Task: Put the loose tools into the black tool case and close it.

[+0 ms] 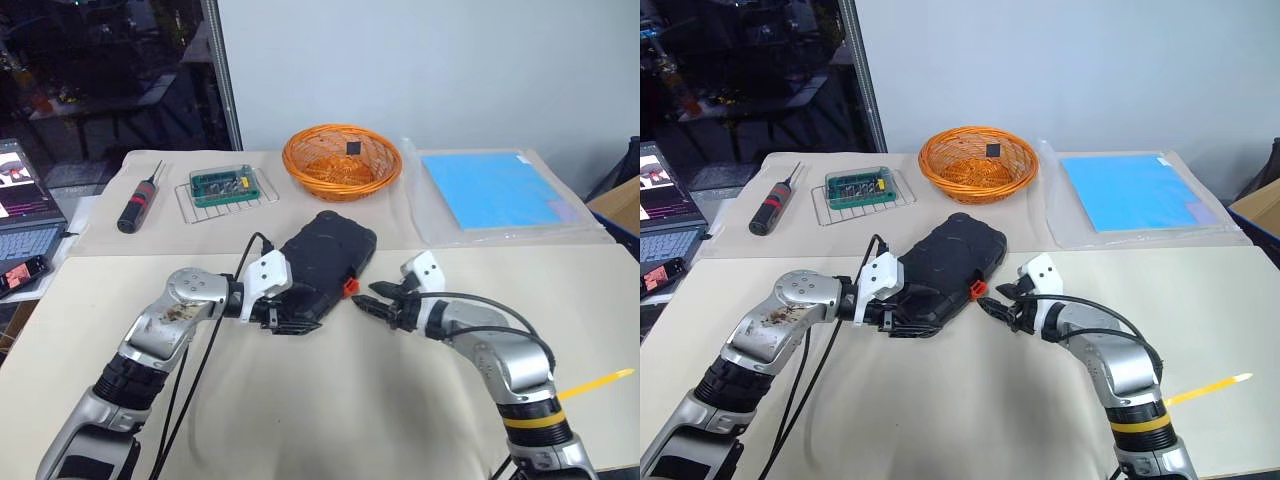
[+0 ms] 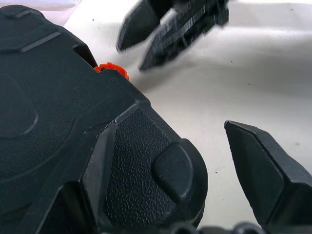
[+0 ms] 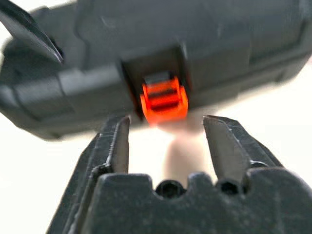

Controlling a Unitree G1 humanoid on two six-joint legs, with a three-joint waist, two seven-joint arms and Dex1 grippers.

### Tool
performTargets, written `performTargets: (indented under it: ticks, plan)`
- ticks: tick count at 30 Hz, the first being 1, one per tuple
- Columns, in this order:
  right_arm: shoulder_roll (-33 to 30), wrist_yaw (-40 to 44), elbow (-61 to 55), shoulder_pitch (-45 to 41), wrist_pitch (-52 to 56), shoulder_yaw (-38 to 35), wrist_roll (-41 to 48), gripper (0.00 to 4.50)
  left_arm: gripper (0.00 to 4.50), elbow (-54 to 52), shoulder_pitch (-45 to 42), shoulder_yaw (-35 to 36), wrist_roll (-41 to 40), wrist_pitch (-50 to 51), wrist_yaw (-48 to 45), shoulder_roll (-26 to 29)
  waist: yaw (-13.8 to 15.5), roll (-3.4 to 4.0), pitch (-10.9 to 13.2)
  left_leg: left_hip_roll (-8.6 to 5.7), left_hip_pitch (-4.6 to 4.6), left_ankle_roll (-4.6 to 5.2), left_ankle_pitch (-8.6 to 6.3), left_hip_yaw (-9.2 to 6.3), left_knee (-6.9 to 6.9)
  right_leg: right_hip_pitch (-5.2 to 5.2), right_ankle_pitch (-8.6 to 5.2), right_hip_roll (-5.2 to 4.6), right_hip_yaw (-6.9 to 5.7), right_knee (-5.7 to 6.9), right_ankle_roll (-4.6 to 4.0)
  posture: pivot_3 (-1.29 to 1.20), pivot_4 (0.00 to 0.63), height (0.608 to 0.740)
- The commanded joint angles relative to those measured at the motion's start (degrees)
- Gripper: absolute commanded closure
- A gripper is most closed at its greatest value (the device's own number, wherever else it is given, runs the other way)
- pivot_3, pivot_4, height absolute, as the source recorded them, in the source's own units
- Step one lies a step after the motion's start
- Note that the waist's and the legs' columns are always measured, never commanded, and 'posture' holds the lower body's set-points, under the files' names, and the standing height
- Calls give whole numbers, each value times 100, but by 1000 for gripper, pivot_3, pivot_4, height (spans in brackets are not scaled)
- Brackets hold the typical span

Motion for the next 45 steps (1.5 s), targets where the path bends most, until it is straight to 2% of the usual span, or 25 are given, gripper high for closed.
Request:
performTargets:
  ticks: [1,23,24,25,27,39,45]
  plan:
    - [83,56,292,-247,-431,77,-154,1923,716,320,154,-273,245,162,-82,111,-2,0,0,2,0,-1,1,0,1,1,-1,3,-1,1,2,0,150,740]
    - [294,423,1230,-620,-1639,359,-720,1923,716,56,246,-204,194,317,-35,249,-46,0,1,2,0,-1,2,-1,1,2,2,11,-2,5,25,0,150,740]
    - [285,457,1232,-621,-1650,367,-735,2447,716,47,246,-206,193,322,-29,249,-46,0,0,2,-1,-1,2,-2,1,1,2,11,-2,5,25,0,150,740]
    - [278,482,1233,-622,-1658,372,-742,2572,716,40,246,-208,192,326,-25,248,-50,0,1,2,0,-1,2,-2,1,1,2,12,-2,5,25,0,150,740]
    - [224,541,1157,-592,-1654,383,-744,3272,716,31,247,-211,190,331,-17,247,-57,0,0,2,0,-1,2,-1,1,2,2,12,-1,5,25,0,150,740]
    - [-199,633,272,-558,-1264,298,-686,3313,716,30,245,-245,193,326,22,206,-30,2,2,-5,-24,-1,2,-2,2,-18,3,9,-3,6,26,0,150,740]
    - [-198,550,11,-749,-894,367,-680,3313,716,78,215,-284,215,289,18,156,-8,2,2,-6,-36,0,1,-2,2,-27,3,10,-7,6,26,0,150,740]
